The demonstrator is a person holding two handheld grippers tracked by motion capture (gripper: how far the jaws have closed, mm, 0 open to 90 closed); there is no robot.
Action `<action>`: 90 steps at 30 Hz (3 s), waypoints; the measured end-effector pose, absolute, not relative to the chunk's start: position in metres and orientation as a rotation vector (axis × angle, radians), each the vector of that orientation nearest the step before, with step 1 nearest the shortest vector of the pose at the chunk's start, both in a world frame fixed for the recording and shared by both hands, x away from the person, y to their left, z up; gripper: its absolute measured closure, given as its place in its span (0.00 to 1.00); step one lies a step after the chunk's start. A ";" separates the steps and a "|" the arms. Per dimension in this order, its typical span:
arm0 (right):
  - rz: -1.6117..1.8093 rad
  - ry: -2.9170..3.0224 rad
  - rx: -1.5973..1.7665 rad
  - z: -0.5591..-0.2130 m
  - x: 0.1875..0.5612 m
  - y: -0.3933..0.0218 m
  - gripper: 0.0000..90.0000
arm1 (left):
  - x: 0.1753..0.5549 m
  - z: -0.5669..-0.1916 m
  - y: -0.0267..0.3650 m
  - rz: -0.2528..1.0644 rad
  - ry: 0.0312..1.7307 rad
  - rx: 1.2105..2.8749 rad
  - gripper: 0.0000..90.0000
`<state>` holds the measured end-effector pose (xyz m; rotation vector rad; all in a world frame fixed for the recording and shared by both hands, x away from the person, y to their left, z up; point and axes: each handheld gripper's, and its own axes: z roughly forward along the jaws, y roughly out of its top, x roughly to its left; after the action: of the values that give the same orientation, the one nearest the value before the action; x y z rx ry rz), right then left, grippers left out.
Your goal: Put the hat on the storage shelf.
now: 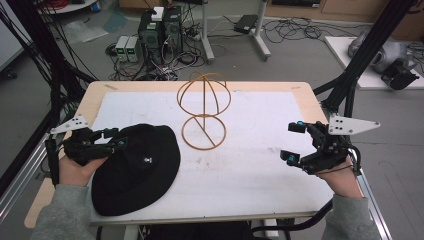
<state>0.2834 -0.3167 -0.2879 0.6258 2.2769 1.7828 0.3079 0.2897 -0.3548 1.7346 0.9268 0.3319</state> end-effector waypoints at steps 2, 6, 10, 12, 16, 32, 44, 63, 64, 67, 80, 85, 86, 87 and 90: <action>1.777 2.281 0.624 -0.289 0.284 -0.316 0.04 | 0.307 -0.355 0.290 0.339 0.922 1.735 0.57; 1.779 2.280 0.622 -0.289 0.284 -0.315 0.04 | 0.304 -0.354 0.289 0.377 0.936 1.750 0.77; 1.784 2.276 0.618 -0.289 0.284 -0.317 0.04 | 0.302 -0.354 0.287 0.392 0.913 1.769 0.93; 1.780 2.281 0.621 -0.289 0.284 -0.317 0.04 | 0.302 -0.353 0.286 0.389 0.906 1.777 0.95; 1.779 2.287 0.619 -0.289 0.284 -0.315 0.04 | 0.302 -0.351 0.285 0.386 0.905 1.786 0.95; 1.774 2.299 0.599 -0.290 0.284 -0.313 0.04 | 0.299 -0.344 0.285 0.368 0.872 1.802 0.96; 1.772 2.304 0.596 -0.290 0.284 -0.311 0.04 | 0.289 -0.308 0.280 0.302 0.773 1.826 0.96; 1.808 2.299 0.612 -0.296 0.290 -0.318 0.04 | 0.278 -0.240 0.306 0.211 0.603 1.779 0.96; 1.806 2.303 0.613 -0.296 0.291 -0.319 0.04 | 0.277 -0.236 0.307 0.212 0.598 1.779 0.96; 1.808 2.301 0.619 -0.298 0.292 -0.319 0.04 | 0.276 -0.226 0.311 0.215 0.595 1.780 0.96; 1.825 2.303 0.633 -0.300 0.295 -0.319 0.04 | 0.277 -0.191 0.318 0.205 0.557 1.773 0.96; 1.826 2.298 0.644 -0.302 0.297 -0.321 0.04 | 0.283 -0.180 0.321 0.180 0.557 1.769 0.96; 1.829 2.298 0.652 -0.302 0.297 -0.321 0.04 | 0.284 -0.178 0.322 0.174 0.546 1.767 0.96; 1.828 2.299 0.648 -0.302 0.298 -0.321 0.04 | 0.285 -0.177 0.322 0.170 0.538 1.765 0.96; 1.842 2.288 0.653 -0.301 0.298 -0.323 0.04 | 0.289 -0.170 0.324 0.143 0.504 1.739 0.96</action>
<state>0.2976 -0.3227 -0.3011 0.6534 2.2882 1.8423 0.2892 0.3235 -0.1701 1.7391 0.5040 0.1434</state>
